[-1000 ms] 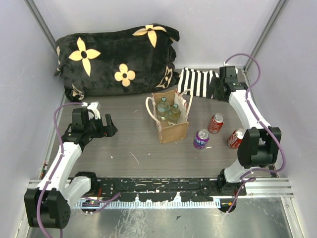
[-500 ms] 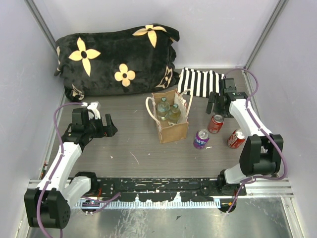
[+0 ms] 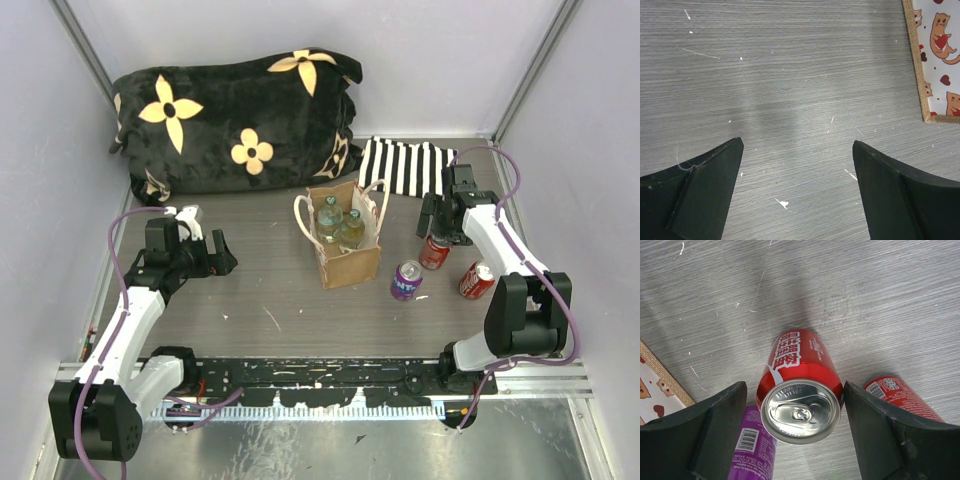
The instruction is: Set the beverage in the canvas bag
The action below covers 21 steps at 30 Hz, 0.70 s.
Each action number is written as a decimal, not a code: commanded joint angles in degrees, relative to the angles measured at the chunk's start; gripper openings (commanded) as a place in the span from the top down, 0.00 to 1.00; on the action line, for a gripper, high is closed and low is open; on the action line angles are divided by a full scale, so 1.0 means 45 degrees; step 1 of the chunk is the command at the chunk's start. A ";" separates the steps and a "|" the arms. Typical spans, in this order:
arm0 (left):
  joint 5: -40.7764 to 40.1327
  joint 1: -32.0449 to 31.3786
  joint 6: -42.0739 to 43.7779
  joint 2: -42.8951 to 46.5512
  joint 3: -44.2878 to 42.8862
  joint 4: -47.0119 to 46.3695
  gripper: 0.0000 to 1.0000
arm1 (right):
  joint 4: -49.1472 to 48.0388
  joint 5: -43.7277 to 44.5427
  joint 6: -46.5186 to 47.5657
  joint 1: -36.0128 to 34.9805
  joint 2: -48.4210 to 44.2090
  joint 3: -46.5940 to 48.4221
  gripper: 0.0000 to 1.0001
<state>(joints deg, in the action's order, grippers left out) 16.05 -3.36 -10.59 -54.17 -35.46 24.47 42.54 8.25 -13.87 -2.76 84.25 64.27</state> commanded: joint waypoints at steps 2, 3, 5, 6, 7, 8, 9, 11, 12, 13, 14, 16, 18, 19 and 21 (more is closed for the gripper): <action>0.0289 0.0060 -0.0032 0.0174 0.0117 -0.0242 0.02 | -0.0060 -0.0027 0.0010 0.0007 -0.0204 -0.0106 0.17; 0.0298 0.0054 -0.0030 0.0165 0.0126 -0.0242 0.02 | -0.0043 -0.0035 0.0032 0.0001 -0.0220 -0.0157 0.17; 0.0333 0.0044 -0.0036 0.0168 0.0121 -0.0242 0.02 | -0.0026 -0.0005 0.0052 0.0009 -0.0258 -0.0315 0.17; 0.0336 0.0055 -0.0045 0.0152 0.0121 -0.0242 0.02 | -0.0021 0.0019 0.0064 0.0009 -0.0281 -0.0376 0.16; 0.0336 0.0061 -0.0051 0.0152 0.0109 -0.0245 0.02 | -0.0038 0.0031 0.0073 0.0009 -0.0298 -0.0461 0.16; 0.0324 0.0062 -0.0049 0.0162 0.0110 -0.0243 0.02 | -0.0055 0.0040 0.0091 0.0009 -0.0313 -0.0516 0.16; 0.0325 0.0052 -0.0061 0.0153 0.0105 -0.0242 0.02 | -0.0059 0.0068 0.0093 0.0009 -0.0332 -0.0574 0.16; 0.0331 0.0062 -0.0061 0.0137 0.0107 -0.0242 0.02 | -0.0067 0.0142 0.0085 0.0009 -0.0371 -0.0639 0.16; 0.0338 0.0062 -0.0052 0.0141 0.0107 -0.0219 0.02 | -0.0061 0.0184 0.0075 0.0009 -0.0390 -0.0631 0.16; 0.0336 0.0060 -0.0052 0.0144 0.0107 -0.0232 0.02 | -0.0060 0.0223 0.0082 0.0011 -0.0410 -0.0630 0.17; 0.0329 0.0052 -0.0049 0.0144 0.0107 -0.0226 0.02 | -0.0070 0.0277 0.0074 0.0009 -0.0434 -0.0640 0.16; 0.0323 0.0056 -0.0063 0.0132 0.0107 -0.0237 0.02 | -0.0101 0.0411 0.0086 -0.0008 -0.0477 -0.0647 0.17; 0.0338 0.0062 -0.0051 0.0142 0.0106 -0.0242 0.02 | -0.0145 0.0520 0.0085 0.0004 -0.0498 -0.0635 0.18; 0.0334 0.0062 -0.0052 0.0129 0.0107 -0.0242 0.02 | -0.0180 0.0558 0.0080 0.0021 -0.0494 -0.0640 0.19; 0.0334 0.0052 -0.0062 0.0144 0.0107 -0.0242 0.02 | -0.0248 0.0624 0.0092 0.0007 -0.0505 -0.0615 0.21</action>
<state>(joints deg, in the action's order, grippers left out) 16.71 -3.36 -10.63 -54.15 -35.46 24.47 42.72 9.32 -13.74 -2.76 84.23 60.84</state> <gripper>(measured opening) 0.980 0.809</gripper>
